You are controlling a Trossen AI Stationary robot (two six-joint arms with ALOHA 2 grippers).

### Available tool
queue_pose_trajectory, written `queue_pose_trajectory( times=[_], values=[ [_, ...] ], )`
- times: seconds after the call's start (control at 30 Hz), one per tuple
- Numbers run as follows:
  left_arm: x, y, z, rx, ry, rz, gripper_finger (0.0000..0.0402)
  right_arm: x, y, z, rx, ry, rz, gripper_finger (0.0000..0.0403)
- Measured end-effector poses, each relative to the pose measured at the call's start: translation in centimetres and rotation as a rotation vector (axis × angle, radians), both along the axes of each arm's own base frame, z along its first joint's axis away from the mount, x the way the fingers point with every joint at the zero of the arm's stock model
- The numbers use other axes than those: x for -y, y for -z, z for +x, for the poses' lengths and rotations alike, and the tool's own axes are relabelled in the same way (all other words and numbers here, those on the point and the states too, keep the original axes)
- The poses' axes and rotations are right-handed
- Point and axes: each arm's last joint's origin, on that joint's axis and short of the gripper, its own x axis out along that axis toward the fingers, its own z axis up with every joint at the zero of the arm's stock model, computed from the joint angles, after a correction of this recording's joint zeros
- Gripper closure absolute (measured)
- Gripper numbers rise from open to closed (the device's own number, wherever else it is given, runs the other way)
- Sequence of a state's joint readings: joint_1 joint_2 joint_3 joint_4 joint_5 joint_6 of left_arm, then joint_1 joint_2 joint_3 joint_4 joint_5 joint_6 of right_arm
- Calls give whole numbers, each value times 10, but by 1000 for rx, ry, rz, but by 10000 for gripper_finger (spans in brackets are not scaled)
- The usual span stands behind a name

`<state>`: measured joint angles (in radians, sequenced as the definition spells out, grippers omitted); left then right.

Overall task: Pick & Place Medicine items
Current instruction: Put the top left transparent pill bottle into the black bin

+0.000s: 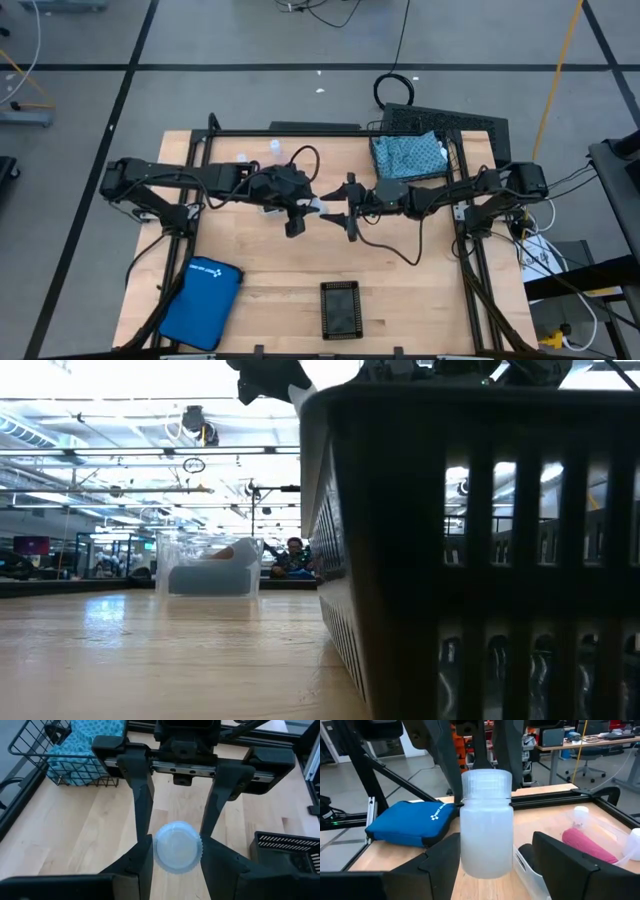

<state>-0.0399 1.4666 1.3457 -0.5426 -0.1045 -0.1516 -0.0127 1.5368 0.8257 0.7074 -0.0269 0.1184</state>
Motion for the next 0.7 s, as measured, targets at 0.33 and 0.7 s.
queue_pose_trajectory(
  times=[0.33, 0.7],
  values=[
    [0, 0, 0, -2, 3, 4, 265, -1, 1, 0, -7, -6, -18, 197],
    [0, -2, 1, 21, 14, 17, 246, -5, 1, 0, -8, -23, -81, 264]
  ],
)
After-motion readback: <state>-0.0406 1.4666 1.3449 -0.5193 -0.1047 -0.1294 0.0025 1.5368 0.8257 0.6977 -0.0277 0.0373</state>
